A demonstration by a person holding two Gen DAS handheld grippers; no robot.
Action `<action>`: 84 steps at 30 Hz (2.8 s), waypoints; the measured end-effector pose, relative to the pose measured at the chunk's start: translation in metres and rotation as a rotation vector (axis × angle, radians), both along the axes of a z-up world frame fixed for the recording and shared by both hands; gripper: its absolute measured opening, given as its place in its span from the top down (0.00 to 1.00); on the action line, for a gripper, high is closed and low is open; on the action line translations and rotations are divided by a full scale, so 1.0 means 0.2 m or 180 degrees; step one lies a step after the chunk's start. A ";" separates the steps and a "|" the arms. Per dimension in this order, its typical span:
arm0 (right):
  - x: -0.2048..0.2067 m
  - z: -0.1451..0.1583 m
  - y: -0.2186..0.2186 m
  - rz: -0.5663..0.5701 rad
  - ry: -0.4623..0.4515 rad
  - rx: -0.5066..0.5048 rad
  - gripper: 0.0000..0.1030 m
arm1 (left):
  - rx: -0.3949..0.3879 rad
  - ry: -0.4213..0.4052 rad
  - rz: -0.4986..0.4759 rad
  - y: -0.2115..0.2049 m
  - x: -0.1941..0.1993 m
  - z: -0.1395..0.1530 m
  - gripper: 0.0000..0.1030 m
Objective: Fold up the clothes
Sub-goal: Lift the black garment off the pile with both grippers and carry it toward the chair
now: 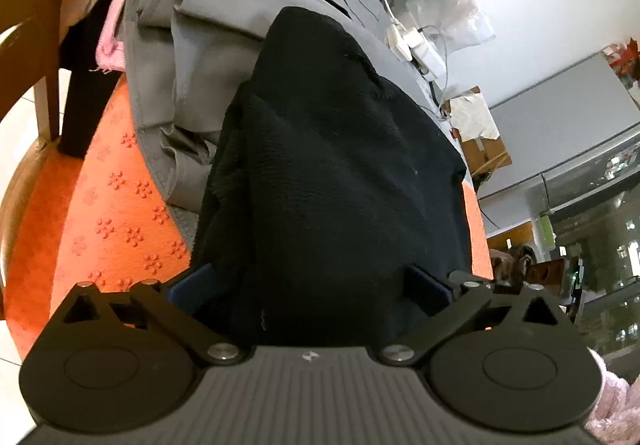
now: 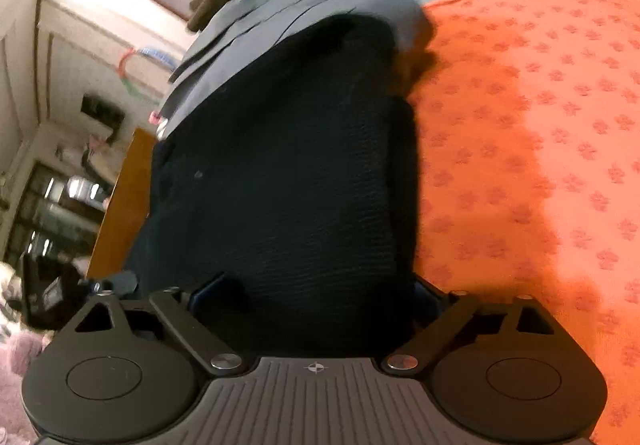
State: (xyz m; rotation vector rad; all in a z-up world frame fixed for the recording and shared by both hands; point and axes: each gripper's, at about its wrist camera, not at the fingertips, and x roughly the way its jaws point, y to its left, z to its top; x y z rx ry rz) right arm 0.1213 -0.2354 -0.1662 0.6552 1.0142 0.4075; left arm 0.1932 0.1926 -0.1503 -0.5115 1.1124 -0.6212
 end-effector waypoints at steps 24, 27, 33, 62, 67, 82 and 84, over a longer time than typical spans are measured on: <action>-0.24 0.51 0.02 -0.0605 -0.0319 0.0144 0.64 | 0.0117 -0.0722 -0.0277 -0.21 -0.22 0.47 0.27; -0.33 0.63 -0.02 -0.0689 -0.0420 0.0135 0.64 | 0.0035 -0.0822 -0.0357 -0.26 -0.28 0.57 0.27; -0.53 0.84 -0.14 -0.0957 -0.0484 0.0077 0.64 | -0.0088 -0.0788 -0.0553 -0.43 -0.36 0.71 0.27; -1.13 1.25 -1.62 -0.1455 -0.0580 -0.0053 0.65 | -0.0312 -0.0908 -0.0828 -2.08 -0.84 1.06 0.27; -1.19 1.33 -1.89 -0.1611 -0.0557 -0.0167 0.65 | -0.0404 -0.0868 -0.0962 -2.43 -0.81 1.13 0.27; -1.08 1.68 -3.05 -0.1444 -0.1256 -0.0062 0.65 | -0.0584 -0.1612 -0.0537 -3.61 -0.85 1.62 0.27; -1.05 1.68 -3.24 -0.1350 -0.1249 0.0013 0.64 | -0.0553 -0.1631 -0.0449 -3.82 -0.88 1.63 0.27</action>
